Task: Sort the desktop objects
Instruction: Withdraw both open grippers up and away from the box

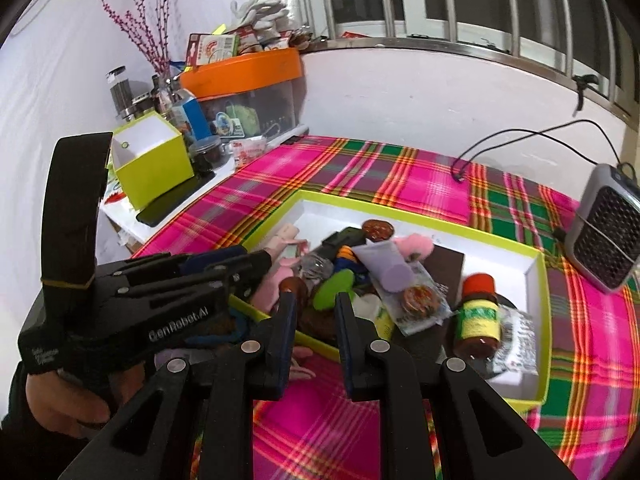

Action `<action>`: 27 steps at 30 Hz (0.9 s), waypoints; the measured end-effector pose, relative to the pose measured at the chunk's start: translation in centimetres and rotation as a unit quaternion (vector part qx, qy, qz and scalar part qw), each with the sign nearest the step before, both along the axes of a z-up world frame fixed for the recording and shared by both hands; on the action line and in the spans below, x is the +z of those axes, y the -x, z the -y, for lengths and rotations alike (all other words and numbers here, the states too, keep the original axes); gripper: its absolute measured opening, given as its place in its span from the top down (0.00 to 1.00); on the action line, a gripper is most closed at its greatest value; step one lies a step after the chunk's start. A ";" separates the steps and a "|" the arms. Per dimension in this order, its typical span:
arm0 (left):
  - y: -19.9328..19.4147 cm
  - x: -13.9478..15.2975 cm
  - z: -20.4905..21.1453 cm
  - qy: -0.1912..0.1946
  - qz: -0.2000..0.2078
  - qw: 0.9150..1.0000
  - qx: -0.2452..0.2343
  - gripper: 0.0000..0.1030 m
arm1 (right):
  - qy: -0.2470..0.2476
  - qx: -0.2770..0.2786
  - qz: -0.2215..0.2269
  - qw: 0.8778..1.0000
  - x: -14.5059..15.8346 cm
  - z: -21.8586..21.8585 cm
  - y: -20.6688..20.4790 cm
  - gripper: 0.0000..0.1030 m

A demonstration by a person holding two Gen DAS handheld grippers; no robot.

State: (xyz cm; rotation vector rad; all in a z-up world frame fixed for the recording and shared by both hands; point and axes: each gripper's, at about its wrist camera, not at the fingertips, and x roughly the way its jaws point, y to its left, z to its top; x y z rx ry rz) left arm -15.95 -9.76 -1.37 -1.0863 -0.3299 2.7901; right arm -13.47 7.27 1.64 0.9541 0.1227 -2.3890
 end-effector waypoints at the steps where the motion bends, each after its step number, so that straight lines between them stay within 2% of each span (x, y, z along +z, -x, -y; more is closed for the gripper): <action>1: -0.1 0.1 0.0 -0.002 -0.003 1.000 0.000 0.75 | 0.000 -0.003 0.001 1.000 0.0 -0.3 -0.1 0.80; 16: -1.5 1.5 -0.8 0.006 -0.003 1.000 0.000 0.75 | 0.009 -0.042 0.019 0.999 -0.5 -5.0 -1.7 0.80; 27: -4.3 1.5 -2.7 0.021 0.005 0.999 -0.030 0.75 | 0.013 -0.053 0.033 0.998 -1.4 -7.7 -3.2 0.79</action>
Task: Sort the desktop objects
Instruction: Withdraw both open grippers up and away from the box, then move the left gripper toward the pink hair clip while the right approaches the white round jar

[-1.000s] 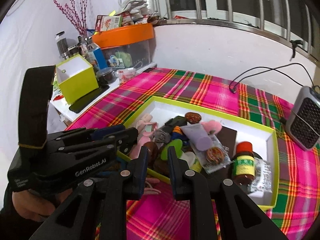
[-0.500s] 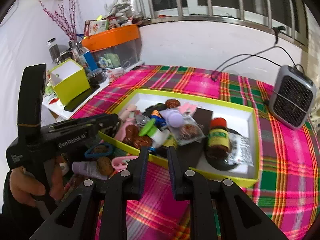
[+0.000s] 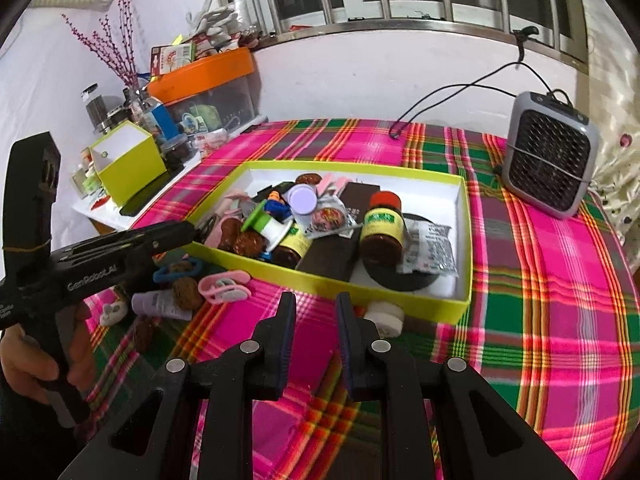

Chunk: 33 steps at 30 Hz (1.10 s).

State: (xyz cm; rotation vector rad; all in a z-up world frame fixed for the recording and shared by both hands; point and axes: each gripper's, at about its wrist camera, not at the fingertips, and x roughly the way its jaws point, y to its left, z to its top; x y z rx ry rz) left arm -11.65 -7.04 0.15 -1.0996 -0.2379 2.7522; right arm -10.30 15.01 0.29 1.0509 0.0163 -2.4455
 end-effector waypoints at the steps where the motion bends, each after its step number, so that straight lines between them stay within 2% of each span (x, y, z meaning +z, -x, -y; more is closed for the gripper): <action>1: -0.2 0.0 -0.1 0.000 0.001 1.000 -0.001 0.75 | 0.001 -0.001 0.000 1.000 0.0 -0.2 -0.1 0.79; 33: -4.4 -0.6 -5.1 0.023 0.026 0.998 -0.043 0.75 | 0.010 -0.019 0.023 1.000 -1.7 -3.7 -2.6 0.73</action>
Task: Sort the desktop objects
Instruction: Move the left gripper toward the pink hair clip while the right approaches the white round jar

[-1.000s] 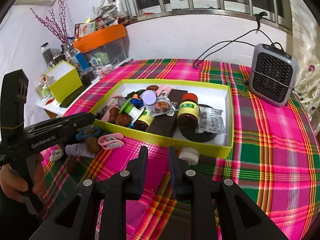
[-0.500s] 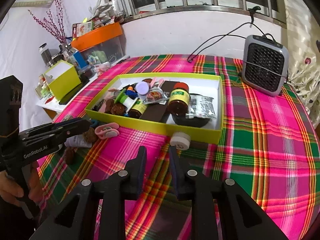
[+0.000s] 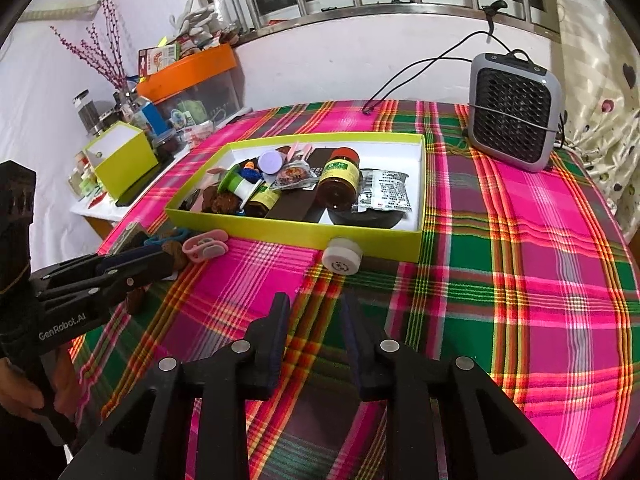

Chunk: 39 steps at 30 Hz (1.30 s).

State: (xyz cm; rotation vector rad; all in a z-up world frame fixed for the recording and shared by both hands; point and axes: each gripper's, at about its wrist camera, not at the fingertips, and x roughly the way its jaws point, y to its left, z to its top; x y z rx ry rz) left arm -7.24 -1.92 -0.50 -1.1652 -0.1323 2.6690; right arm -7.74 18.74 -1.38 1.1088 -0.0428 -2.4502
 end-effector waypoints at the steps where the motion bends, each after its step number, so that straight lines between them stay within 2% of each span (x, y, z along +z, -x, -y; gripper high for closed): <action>1: -0.1 0.0 -0.1 0.001 0.001 1.000 -0.001 0.75 | 0.000 0.000 0.001 1.000 -0.1 0.0 0.0 0.73; 19: -0.1 -0.6 -1.1 0.014 0.007 1.000 -0.010 0.75 | -0.001 -0.005 0.002 1.000 -0.5 -0.4 0.1 0.72; 27: -0.2 -0.8 -0.5 0.007 0.005 1.000 -0.010 0.75 | 0.003 -0.003 -0.002 1.000 -0.6 -0.1 0.2 0.63; 39: 0.5 -0.6 1.1 0.013 -0.004 1.000 0.001 0.75 | 0.010 -0.001 0.010 1.000 -1.3 0.2 0.5 0.62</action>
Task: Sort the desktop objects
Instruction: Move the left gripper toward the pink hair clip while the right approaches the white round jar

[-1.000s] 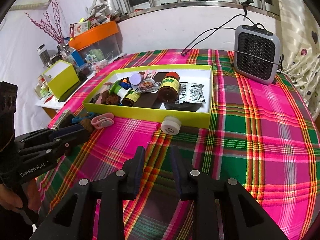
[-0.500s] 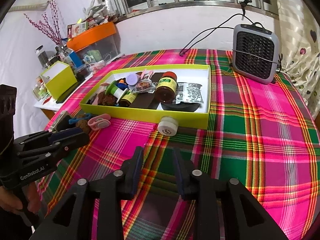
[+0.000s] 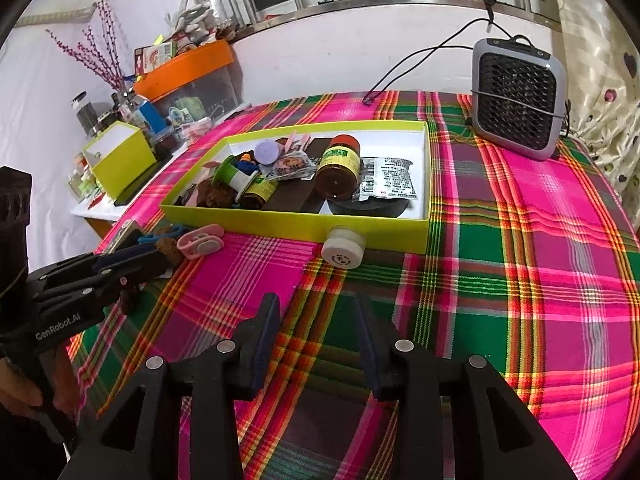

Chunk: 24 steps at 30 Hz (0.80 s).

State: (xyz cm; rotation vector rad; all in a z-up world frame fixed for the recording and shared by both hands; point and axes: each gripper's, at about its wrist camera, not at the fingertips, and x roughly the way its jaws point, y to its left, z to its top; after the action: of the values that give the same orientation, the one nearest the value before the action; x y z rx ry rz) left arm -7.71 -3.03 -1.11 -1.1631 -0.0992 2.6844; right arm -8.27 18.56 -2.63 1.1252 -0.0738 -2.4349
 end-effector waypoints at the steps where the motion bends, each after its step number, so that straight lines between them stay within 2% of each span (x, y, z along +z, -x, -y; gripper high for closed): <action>1: 0.1 0.0 0.1 0.002 0.000 1.000 0.000 0.75 | 0.000 0.000 0.000 1.000 0.0 0.0 0.1 0.62; 15: 3.8 -0.9 0.8 0.021 0.004 1.000 -0.006 0.71 | 0.000 -0.005 0.008 1.000 -0.5 -0.1 0.9 0.61; 24: 4.2 -1.5 0.3 0.022 0.008 0.999 -0.031 0.70 | -0.005 -0.014 0.008 1.000 -0.9 0.1 1.8 0.61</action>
State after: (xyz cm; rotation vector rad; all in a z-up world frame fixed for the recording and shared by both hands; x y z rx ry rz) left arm -11.95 -3.32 -2.65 -1.1810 -0.0061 2.6360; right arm -10.12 18.47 -3.50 1.1556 -0.0824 -2.4548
